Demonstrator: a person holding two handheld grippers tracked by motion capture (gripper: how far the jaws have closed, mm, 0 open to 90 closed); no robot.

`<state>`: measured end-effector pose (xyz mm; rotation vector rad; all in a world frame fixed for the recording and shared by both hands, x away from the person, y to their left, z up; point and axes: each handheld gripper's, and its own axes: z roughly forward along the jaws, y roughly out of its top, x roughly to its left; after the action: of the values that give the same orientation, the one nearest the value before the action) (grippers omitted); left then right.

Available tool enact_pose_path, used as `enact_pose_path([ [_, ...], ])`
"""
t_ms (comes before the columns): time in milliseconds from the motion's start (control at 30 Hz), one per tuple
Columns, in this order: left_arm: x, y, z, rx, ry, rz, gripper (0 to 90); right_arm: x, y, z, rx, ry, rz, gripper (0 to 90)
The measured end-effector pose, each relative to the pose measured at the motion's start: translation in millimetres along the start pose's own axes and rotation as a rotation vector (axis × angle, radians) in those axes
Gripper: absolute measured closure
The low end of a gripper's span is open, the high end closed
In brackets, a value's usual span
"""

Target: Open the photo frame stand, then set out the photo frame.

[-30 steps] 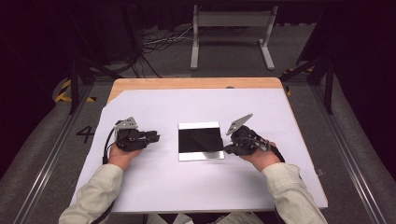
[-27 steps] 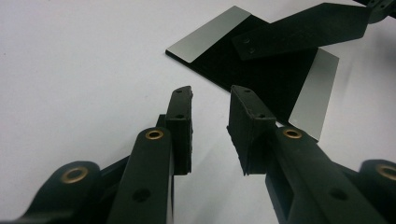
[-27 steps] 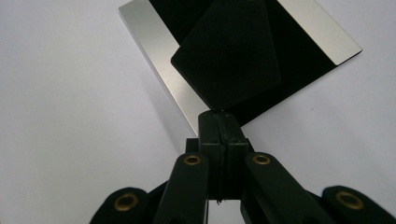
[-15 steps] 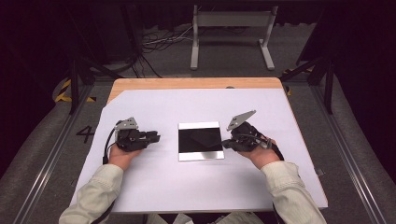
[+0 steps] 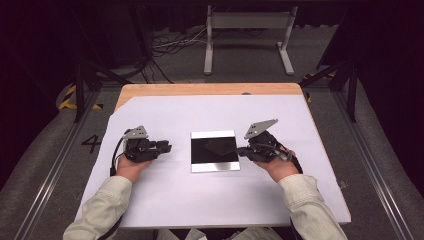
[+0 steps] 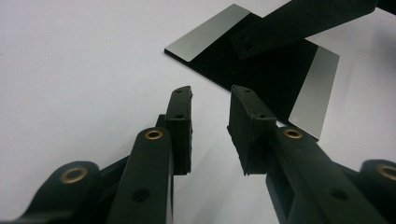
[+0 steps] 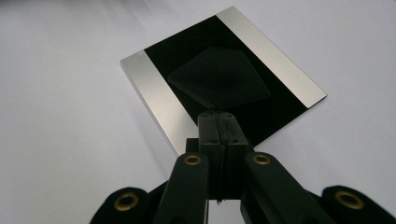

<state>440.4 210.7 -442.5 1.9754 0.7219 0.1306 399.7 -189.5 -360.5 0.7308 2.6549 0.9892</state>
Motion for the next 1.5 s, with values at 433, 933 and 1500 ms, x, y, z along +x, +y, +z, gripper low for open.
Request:
enact_pose_path([
  [433,0.2,0.1,1.1,0.005,0.002,0.007,69.7,-9.5,-7.5,-21.5,-0.085,-0.008,0.05,89.3],
  [933,0.2,-0.1,0.6,0.004,0.001,0.008,69.6,-27.9,-11.5,-22.6,-0.118,-0.018,0.189,89.2],
  [1500,-0.8,0.4,3.4,0.014,0.0,0.01,69.5,-45.3,-11.4,-22.7,-0.126,-0.022,0.297,84.0],
])
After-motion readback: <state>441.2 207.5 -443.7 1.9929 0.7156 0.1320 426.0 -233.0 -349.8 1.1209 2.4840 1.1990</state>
